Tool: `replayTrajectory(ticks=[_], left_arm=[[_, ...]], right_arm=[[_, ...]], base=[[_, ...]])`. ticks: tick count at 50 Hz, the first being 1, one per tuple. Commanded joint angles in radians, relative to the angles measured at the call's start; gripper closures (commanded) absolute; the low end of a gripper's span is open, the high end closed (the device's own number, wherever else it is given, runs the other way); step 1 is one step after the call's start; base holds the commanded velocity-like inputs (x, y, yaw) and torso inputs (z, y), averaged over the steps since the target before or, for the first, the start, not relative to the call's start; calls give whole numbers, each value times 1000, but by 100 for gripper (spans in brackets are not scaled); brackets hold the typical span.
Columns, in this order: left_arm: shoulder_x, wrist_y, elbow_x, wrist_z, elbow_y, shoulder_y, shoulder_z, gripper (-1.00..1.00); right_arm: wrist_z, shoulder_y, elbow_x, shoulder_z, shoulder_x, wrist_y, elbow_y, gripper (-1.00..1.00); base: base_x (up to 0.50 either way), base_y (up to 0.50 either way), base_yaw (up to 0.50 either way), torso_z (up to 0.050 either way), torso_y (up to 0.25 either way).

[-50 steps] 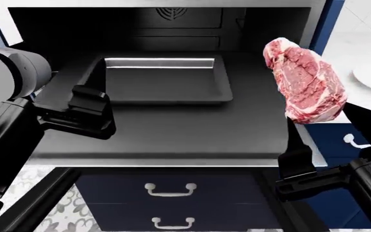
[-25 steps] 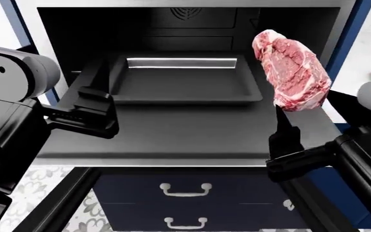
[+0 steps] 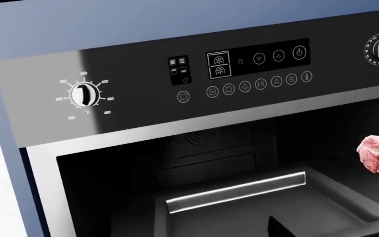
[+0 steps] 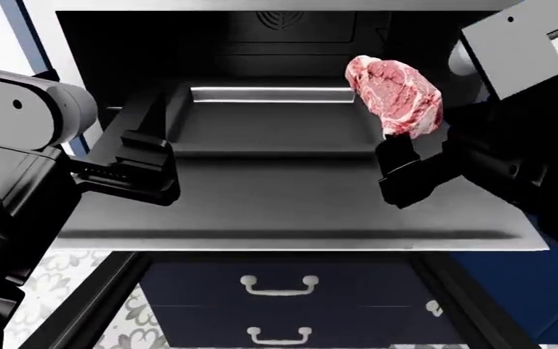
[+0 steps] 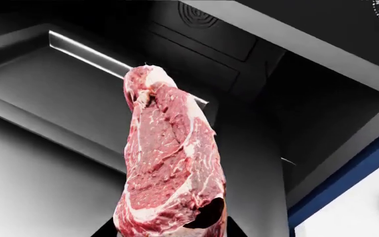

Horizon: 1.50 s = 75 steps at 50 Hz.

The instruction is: Place the steak on the top rack of the oven.

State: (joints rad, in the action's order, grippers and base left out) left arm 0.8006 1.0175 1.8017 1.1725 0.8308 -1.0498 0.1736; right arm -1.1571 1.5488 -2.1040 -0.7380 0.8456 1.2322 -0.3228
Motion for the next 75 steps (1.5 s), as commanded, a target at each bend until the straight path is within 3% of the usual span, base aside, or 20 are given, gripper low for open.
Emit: replayTrajectory(ticks=[1,23,27,50,75], left_arm=[[-2,1,-1,-3,-6,-13,8,-100],[-7,4,-50,-32,-17,14,14,-100],[-2,1,-61,-40,-16,27,8,-100],[9,-2,-89,-61,-30,34,5,-100],[28,-17,-114,-84,-34,60,-8,-100]], right_arm=[[116,81,77,-57,-80,126,184,100],[496,108,495,-125,-207,146,388,100],[606,113,602,-149,-231,88,420,100],[910,159,892,-301,-354,-85,674,100],[1246,181,1144,-433,-629,-403,1224,100]], base=[[0,0,0,0,0],[0,0,0,0,0],[0,0,0,0,0],[0,0,0,0,0],[0,0,0,0,0]])
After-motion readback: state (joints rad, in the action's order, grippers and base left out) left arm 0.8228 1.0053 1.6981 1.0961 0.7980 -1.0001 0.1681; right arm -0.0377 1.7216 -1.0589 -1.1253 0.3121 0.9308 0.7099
